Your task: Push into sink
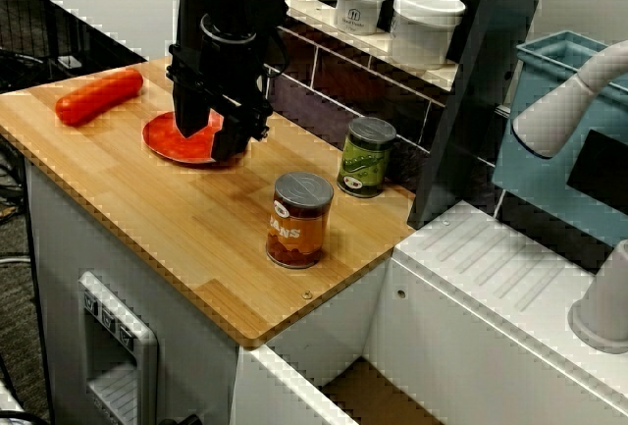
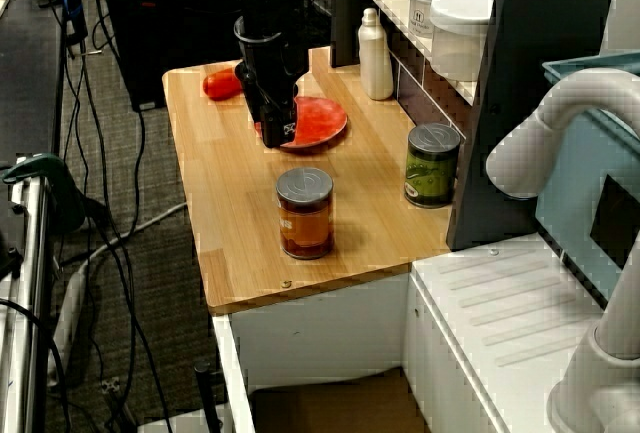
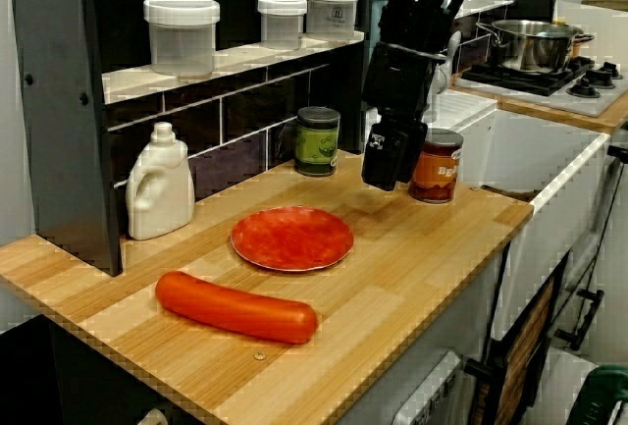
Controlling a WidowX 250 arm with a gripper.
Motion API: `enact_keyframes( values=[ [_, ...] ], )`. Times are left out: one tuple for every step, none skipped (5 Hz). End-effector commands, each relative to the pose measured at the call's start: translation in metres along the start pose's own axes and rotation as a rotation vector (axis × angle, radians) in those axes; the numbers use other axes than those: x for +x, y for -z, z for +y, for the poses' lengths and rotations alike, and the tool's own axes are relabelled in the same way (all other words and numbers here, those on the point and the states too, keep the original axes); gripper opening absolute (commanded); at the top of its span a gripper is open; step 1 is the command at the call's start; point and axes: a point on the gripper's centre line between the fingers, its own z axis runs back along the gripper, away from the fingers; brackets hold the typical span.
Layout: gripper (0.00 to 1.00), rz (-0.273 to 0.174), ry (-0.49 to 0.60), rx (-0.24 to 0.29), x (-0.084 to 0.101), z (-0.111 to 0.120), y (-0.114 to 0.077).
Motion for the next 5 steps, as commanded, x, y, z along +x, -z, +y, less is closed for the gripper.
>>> enact_keyframes(
  values=[
    [0.0, -0.048, 0.013, -0.01, 0.007, 0.0, -0.009],
    [0.0, -0.043, 0.014, -0.011, 0.007, -0.002, -0.007],
    [0.0, -0.039, 0.018, -0.013, 0.006, -0.006, -0.007],
    [0.0, -0.038, 0.03, -0.023, 0.003, -0.014, -0.009],
    [0.0, -0.037, 0.05, -0.026, -0.001, -0.028, -0.012]
  ],
)
